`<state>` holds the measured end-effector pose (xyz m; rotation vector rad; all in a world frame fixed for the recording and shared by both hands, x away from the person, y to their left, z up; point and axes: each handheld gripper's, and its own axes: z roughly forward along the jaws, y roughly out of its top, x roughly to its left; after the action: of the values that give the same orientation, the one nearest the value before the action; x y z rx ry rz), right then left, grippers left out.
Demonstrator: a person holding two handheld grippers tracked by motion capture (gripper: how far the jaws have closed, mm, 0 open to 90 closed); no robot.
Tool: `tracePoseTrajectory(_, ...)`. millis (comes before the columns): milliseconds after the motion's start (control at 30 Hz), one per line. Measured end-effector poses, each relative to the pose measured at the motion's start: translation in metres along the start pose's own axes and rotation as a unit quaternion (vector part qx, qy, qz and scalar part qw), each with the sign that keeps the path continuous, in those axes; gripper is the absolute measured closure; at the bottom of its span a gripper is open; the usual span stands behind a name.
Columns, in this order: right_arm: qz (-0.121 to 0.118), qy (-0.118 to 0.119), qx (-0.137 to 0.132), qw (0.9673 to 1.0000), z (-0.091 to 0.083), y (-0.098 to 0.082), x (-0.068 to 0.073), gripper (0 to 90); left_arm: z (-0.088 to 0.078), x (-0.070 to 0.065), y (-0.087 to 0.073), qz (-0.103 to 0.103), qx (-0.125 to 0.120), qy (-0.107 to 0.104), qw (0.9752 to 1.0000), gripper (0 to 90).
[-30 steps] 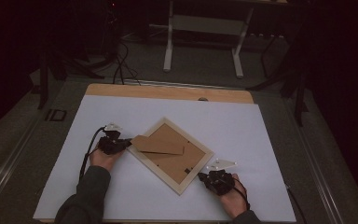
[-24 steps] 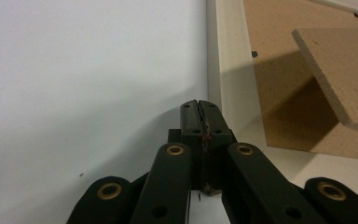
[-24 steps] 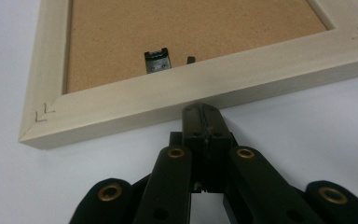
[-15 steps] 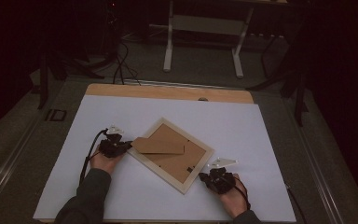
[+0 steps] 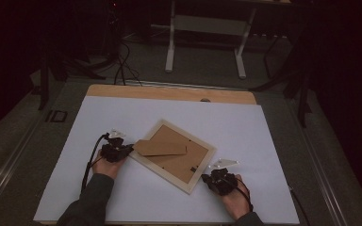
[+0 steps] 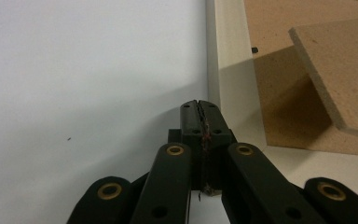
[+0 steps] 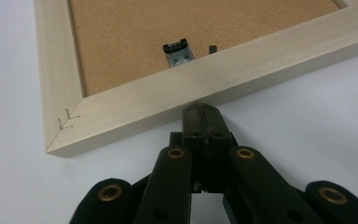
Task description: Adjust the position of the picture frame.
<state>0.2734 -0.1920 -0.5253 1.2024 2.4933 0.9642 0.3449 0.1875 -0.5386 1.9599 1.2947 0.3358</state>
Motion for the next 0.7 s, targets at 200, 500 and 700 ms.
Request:
tracePoseTrajectory(200, 0.014, -0.006, -0.003, 0.9999, 0.001, 0.002, -0.006, 89.9, -0.002, -0.004, -0.002, -0.002, 0.005, 0.003, 1.0000, 90.0)
tracePoseTrajectory(500, 0.015, -0.010, -0.001, 0.9998, 0.000, 0.001, -0.009, 90.0, -0.006, -0.012, -0.007, -0.008, 0.003, 0.008, 0.9999, 90.0)
tracePoseTrajectory(700, 0.025, -0.017, -0.003, 0.9996, 0.002, 0.005, -0.016, 90.0, -0.008, -0.015, -0.010, -0.017, 0.004, 0.008, 0.9998, 90.0)
